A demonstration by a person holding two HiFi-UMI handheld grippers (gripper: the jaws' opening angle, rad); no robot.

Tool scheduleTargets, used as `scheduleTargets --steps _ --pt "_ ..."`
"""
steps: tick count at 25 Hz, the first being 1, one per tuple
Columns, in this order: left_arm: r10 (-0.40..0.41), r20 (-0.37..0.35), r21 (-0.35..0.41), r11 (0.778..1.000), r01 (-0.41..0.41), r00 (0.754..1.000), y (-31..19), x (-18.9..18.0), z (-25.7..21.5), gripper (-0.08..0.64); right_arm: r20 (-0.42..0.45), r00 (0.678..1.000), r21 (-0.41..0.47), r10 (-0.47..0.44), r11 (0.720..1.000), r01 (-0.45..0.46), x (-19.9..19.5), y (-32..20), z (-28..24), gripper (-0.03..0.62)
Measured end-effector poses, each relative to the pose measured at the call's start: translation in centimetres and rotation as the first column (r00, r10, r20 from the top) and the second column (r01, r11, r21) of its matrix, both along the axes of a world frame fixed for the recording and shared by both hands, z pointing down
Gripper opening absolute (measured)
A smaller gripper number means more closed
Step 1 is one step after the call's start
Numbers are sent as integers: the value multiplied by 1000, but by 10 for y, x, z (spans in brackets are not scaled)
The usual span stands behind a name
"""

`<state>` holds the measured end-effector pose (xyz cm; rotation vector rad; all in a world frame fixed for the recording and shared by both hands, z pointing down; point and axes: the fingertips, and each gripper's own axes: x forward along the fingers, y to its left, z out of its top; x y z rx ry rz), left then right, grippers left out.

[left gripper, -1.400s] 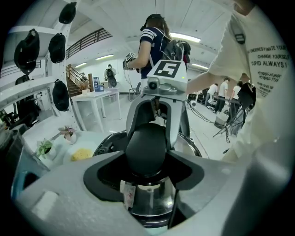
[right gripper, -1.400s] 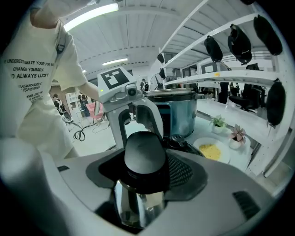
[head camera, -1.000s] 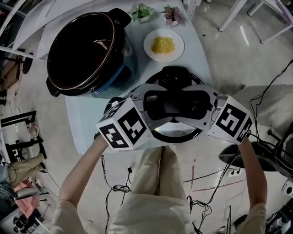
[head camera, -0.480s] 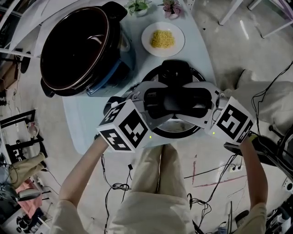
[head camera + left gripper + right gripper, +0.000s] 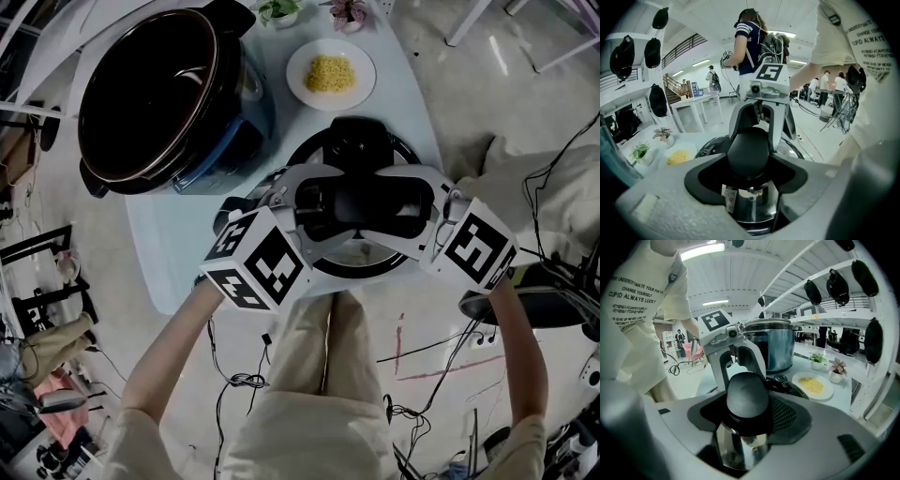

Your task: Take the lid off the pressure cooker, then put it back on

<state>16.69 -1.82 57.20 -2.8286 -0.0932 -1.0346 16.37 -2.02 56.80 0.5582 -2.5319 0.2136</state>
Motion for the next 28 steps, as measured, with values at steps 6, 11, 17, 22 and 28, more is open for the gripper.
scheduleTargets --steps 6,11,17,22,28 --pt "-28 -22 -3 1000 27 999 -1 -3 0 282 13 999 13 50 999 -50 2 0 0 278" --pt "-121 -81 -45 992 118 989 -5 -14 -7 282 13 993 38 114 993 -115 6 1 -2 278" --pt "-259 -159 -92 965 247 953 -7 -28 -26 282 82 963 37 257 965 -261 22 4 -17 278" --pt "-370 -233 -123 929 350 899 -7 -43 -53 175 152 899 19 410 909 -417 37 12 -41 239" --pt "-483 -247 -144 875 461 840 4 -65 -72 63 180 816 24 549 827 -562 49 35 -66 57"
